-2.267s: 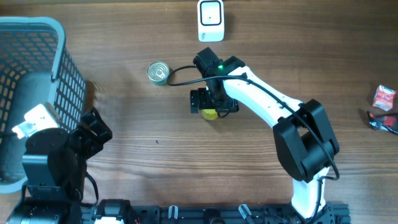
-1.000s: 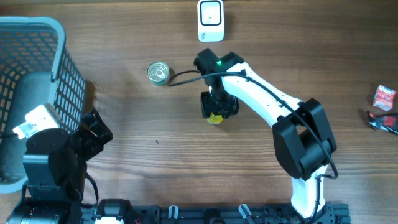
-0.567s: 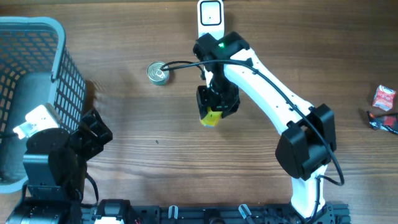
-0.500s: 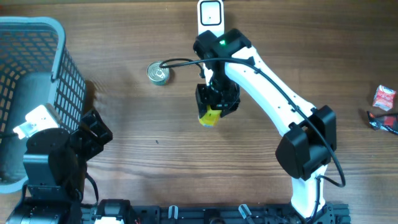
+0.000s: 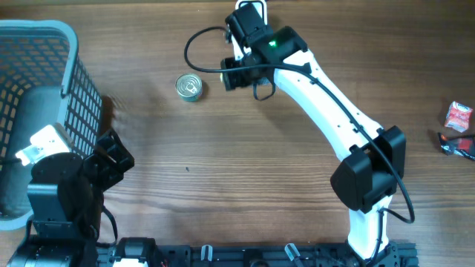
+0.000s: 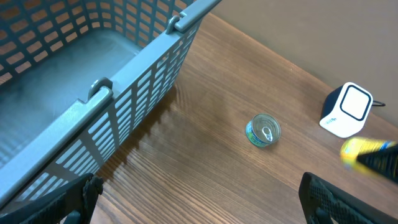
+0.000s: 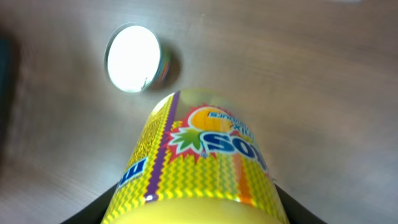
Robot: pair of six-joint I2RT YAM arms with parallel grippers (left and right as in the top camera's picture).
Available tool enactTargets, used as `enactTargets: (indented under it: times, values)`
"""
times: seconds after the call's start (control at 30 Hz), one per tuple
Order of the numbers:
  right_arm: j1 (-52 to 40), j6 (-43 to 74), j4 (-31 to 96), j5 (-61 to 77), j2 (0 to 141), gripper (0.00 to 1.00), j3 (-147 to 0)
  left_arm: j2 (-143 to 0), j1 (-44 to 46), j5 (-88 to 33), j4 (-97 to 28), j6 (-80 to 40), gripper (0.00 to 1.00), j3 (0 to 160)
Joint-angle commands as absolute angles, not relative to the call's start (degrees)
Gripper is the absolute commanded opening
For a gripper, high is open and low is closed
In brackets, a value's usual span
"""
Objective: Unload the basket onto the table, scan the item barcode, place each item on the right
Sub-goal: 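Carry the yellow Mentos tub with the right gripper to the white scanner, then hold the Mentos tub over the white scanner with the right gripper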
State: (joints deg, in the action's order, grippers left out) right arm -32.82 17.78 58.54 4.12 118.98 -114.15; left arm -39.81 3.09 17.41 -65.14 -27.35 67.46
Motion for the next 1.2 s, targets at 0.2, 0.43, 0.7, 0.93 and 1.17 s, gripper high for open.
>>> enactTargets:
  times: [0.2,0.43,0.7,0.93,1.17]
  values:
    - [-27.99,4.05,33.69,-4.78,121.05,0.46,-114.58,-39.99,3.09,16.93,-64.53,-27.94,1.0,67.51]
    - [-25.15,1.85,17.91,-4.8,128.99,0.55,-114.58,-42.89,3.09,16.97,-63.66,-27.92,1.0,67.51]
    - [-24.56,-1.39,6.59,-6.74,135.7,0.53,-114.58,-47.86,3.09,16.99,-63.66,-27.92,1.0,67.51]
    - [-22.57,-3.03,6.9,-11.22,136.46,0.51,-114.58,-48.6,3.09,17.41,-63.51,-27.94,1.0,67.51]
    - [-20.93,-3.03,11.29,-10.22,136.46,0.48,-114.58,-48.6,3.09,17.39,-63.09,-28.86,1.0,67.51]
